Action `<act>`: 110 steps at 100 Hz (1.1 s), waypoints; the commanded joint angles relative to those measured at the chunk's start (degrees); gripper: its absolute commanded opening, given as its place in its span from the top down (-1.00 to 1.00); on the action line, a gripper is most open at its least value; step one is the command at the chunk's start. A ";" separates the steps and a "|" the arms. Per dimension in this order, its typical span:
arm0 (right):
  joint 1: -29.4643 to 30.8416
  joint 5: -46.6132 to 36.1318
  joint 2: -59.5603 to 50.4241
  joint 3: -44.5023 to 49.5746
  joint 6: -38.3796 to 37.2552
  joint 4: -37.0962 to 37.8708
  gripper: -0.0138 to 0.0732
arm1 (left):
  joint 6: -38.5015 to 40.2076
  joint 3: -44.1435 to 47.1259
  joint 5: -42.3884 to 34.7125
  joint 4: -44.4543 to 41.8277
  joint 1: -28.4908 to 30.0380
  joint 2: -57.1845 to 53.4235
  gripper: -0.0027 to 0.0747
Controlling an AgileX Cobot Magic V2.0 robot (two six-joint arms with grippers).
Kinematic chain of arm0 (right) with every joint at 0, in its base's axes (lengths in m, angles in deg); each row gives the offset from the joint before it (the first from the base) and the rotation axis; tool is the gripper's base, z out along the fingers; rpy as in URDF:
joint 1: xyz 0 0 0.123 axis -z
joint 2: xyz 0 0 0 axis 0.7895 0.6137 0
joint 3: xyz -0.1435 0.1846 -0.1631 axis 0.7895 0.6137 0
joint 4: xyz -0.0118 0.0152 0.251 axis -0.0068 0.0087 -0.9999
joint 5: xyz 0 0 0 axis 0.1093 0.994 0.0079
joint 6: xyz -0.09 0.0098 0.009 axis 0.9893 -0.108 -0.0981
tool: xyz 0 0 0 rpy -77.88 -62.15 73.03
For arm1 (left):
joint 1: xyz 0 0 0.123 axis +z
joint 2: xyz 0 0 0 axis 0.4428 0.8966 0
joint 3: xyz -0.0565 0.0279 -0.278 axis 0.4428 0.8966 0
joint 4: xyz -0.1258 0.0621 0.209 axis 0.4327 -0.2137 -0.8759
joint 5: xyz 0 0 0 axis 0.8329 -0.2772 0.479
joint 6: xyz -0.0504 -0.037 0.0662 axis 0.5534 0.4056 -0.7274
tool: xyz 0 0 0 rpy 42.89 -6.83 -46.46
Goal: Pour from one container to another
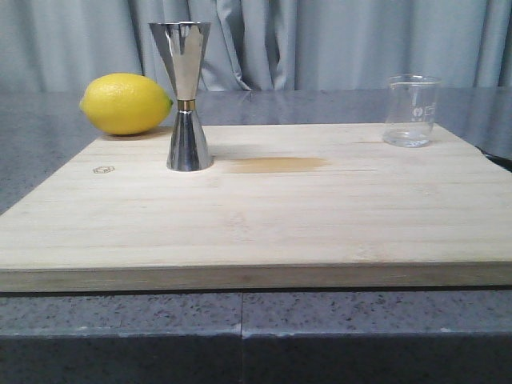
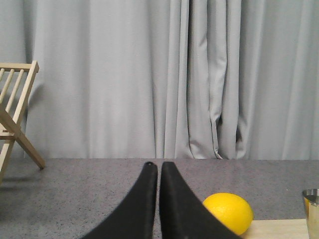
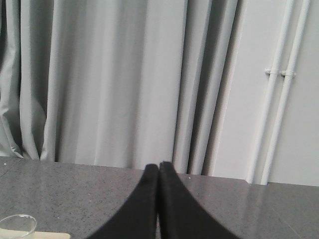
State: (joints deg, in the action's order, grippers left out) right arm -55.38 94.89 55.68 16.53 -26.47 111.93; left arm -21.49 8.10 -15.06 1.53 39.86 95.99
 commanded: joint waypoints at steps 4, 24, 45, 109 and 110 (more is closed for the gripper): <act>0.01 -1.37 0.51 -1.41 0.38 0.57 0.85 | 0.15 -1.38 -0.67 1.88 -0.50 0.65 0.98; 0.01 -1.37 0.51 -1.34 0.38 0.57 0.85 | 0.15 -1.38 -0.67 1.88 -0.50 0.65 0.98; 0.01 -1.37 0.51 -1.34 0.38 0.57 0.85 | 0.15 -1.38 -0.67 1.88 -0.50 0.65 0.98; 0.01 -1.37 0.51 -1.34 0.38 0.57 0.85 | -2.90 -1.38 -15.21 1.77 -0.50 0.65 0.98; 0.01 -1.37 0.51 -1.34 0.38 0.57 0.85 | -2.90 -1.38 -15.54 1.77 -0.50 0.65 0.98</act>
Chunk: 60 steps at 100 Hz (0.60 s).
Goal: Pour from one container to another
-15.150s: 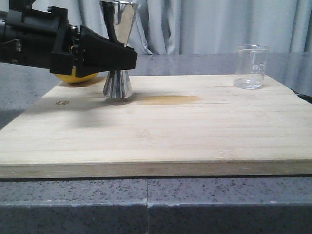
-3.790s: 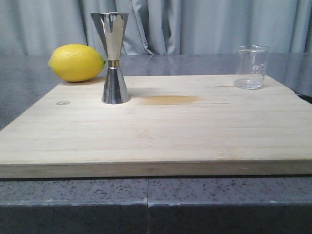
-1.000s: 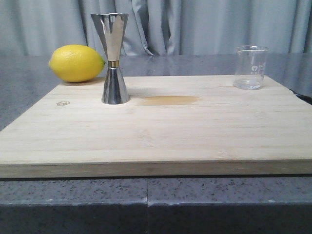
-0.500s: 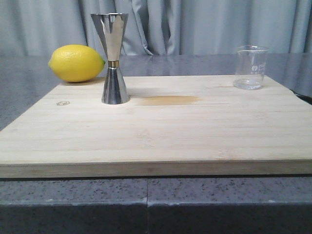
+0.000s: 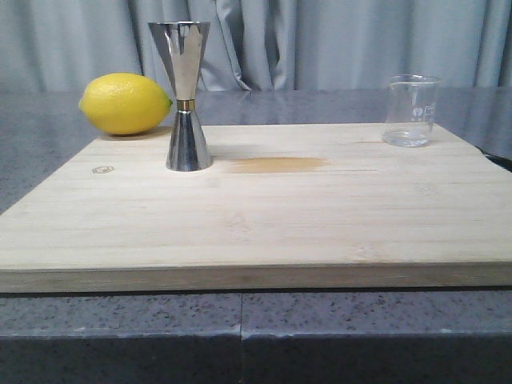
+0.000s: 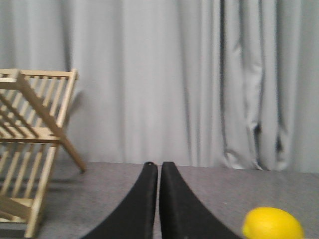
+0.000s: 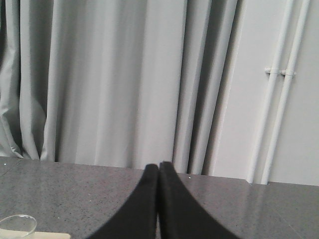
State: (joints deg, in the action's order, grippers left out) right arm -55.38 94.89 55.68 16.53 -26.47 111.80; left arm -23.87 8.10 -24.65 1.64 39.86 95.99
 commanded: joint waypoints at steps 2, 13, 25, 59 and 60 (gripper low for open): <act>0.01 -1.37 0.51 -1.34 0.38 0.70 0.85 | -0.52 -1.38 -6.84 1.66 -0.50 0.65 0.98; 0.01 -1.37 0.51 -1.34 0.38 0.70 0.85 | -0.52 -1.38 -8.49 -6.65 -0.50 0.65 0.98; 0.01 -1.37 0.51 -1.34 0.38 0.70 0.85 | 2.70 -1.38 -8.34 -23.71 -0.50 0.65 0.98; 0.01 -1.37 0.51 -1.34 0.38 0.70 0.85 | 76.40 0.53 -10.09 -78.80 -0.50 0.06 0.98; 0.01 -1.37 0.51 -1.34 0.38 0.70 0.85 | 79.58 0.78 -10.43 -81.23 -0.50 -0.19 0.98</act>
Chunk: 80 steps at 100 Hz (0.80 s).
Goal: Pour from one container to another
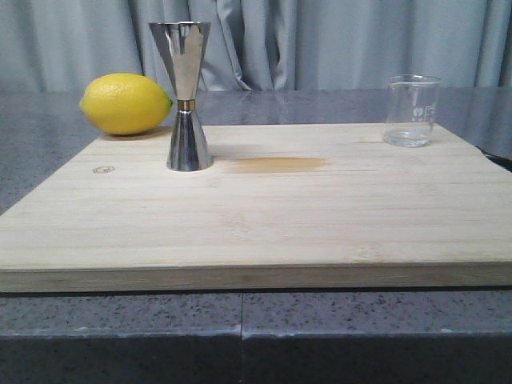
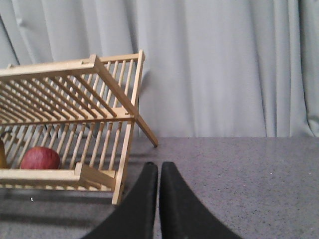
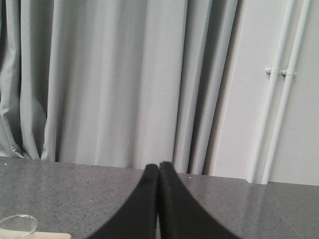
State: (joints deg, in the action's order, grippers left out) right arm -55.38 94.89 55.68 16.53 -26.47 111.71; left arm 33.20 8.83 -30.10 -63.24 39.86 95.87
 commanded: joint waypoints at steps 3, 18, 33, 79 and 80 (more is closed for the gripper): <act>0.01 -1.37 0.51 -1.34 0.38 0.79 0.85 | 28.78 1.48 -6.74 -20.80 -0.50 -0.65 0.98; 0.01 -1.37 0.51 -1.34 0.38 0.79 0.85 | 40.51 10.62 -20.42 -31.53 -0.50 -5.53 0.98; 0.01 -1.37 0.51 -1.34 0.38 0.79 0.85 | 45.06 18.04 -21.55 -31.62 -1.04 -10.56 0.98; 0.01 -1.37 0.51 -1.34 0.38 0.79 0.85 | 45.94 21.82 -13.70 -34.83 -17.17 -12.44 0.98; 0.01 -1.37 0.51 -1.34 0.38 0.79 0.85 | 45.94 21.82 -13.33 -34.71 -17.17 -12.44 0.98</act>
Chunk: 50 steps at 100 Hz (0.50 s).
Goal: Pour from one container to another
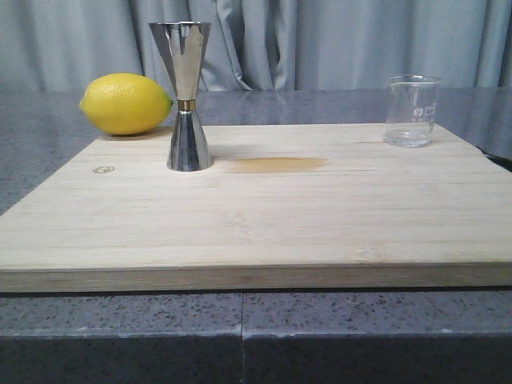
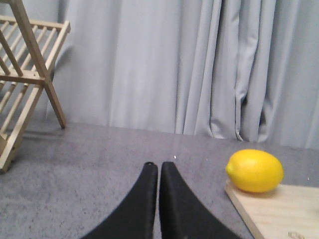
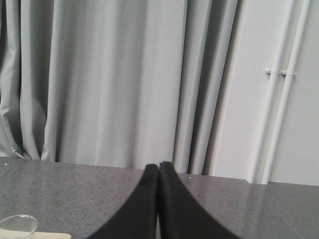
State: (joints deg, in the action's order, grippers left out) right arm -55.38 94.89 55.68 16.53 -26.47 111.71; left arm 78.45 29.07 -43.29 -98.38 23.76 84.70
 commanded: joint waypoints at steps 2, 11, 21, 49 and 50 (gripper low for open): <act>0.01 -1.37 0.51 -1.34 0.38 0.79 0.85 | 0.69 1.58 0.75 0.43 -0.92 -1.26 0.98; 0.01 -1.37 0.51 -1.34 0.38 0.79 0.85 | 0.69 1.58 1.17 0.43 0.24 -1.26 0.98; 0.01 -1.37 0.51 -1.34 0.38 0.79 0.85 | 0.69 1.58 0.57 0.43 2.56 -1.26 0.98; 0.01 -1.37 0.51 -1.34 0.38 0.79 0.85 | 0.69 1.58 0.57 0.43 4.87 -1.26 0.98; 0.01 -1.37 0.51 -1.34 0.38 0.79 0.85 | 0.69 1.58 0.57 0.43 4.87 -1.26 0.98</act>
State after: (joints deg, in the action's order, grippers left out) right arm -55.38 94.89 55.68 16.53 -26.47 111.71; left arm 78.57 29.07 -38.79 -98.38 28.53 84.70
